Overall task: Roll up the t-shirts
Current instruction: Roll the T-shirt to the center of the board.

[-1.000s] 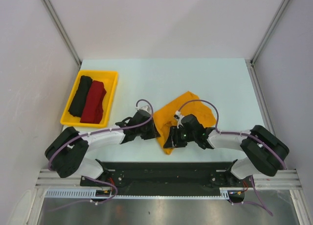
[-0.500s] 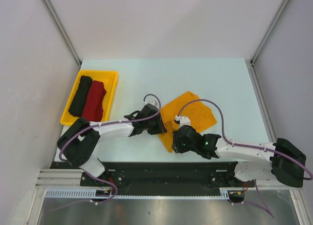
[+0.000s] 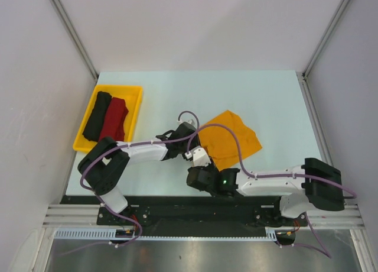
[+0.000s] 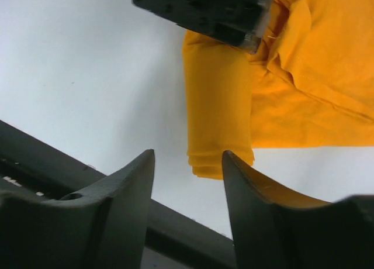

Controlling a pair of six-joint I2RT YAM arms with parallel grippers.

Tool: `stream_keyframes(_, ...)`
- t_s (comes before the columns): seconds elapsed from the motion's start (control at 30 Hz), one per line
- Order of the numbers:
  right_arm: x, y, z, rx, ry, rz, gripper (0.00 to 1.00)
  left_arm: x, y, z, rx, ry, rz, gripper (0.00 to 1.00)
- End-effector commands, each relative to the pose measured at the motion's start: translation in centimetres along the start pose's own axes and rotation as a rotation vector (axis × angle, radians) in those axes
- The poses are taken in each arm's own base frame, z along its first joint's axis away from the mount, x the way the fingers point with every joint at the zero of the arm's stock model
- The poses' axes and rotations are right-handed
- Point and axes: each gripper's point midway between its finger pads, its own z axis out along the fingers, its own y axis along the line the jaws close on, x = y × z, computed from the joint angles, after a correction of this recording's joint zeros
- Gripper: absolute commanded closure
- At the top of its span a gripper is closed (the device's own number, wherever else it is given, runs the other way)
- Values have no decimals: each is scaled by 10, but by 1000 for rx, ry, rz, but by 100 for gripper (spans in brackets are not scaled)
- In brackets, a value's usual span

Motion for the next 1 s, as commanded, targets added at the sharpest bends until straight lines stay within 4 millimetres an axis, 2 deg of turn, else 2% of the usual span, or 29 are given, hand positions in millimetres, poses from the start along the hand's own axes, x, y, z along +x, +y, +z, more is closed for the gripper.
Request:
stream_keyframes(0.0, -16, -2, 8, 103, -48, -114, 43, -8, -12, 1, 21, -16, 12, 64)
stream_keyframes(0.2, 4, -11, 28, 211, 7, -196, 43, -8, -15, 0, 30, -13, 17, 64)
stream_keyframes(0.4, 27, -26, 36, 291, 81, -211, 44, -11, -20, -3, 43, -15, 23, 62)
stream_keyframes(0.5, 31, -27, 37, 292, 92, -179, 50, -20, -25, -9, 65, -30, 18, 57)
stream_keyframes(0.57, 31, -27, 37, 281, 93, -169, 52, -33, -26, -17, 81, -56, 9, 53)
stream_keyframes(0.67, 33, -26, 39, 228, 105, -131, 53, -55, -30, -35, 107, -104, 3, 45)
stream_keyframes(0.7, 28, -16, 37, 161, 93, -86, 54, -61, -31, -41, 110, -114, 1, 40)
stream_keyframes(0.77, 32, -22, 38, 117, 105, -50, 55, -75, -31, -53, 122, -148, -3, 39)
stream_keyframes(0.8, 28, -14, 39, 49, 103, -6, 55, -77, -28, -55, 119, -151, -8, 38)
stream_keyframes(0.83, 22, -14, 34, 6, 86, 34, 55, -81, -26, -59, 121, -159, -11, 38)
stream_keyframes(0.87, 28, -27, 38, 3, 105, 65, 55, -83, -26, -64, 128, -169, -12, 38)
stream_keyframes(0.9, 27, -18, 37, -82, 110, 110, 55, -82, -23, -65, 129, -171, -15, 38)
stream_keyframes(0.93, 22, -18, 34, -128, 102, 149, 55, -81, -22, -67, 132, -170, -16, 38)
stream_keyframes(0.97, 22, -30, 40, -146, 99, 208, 56, -79, -22, -69, 142, -168, -13, 38)
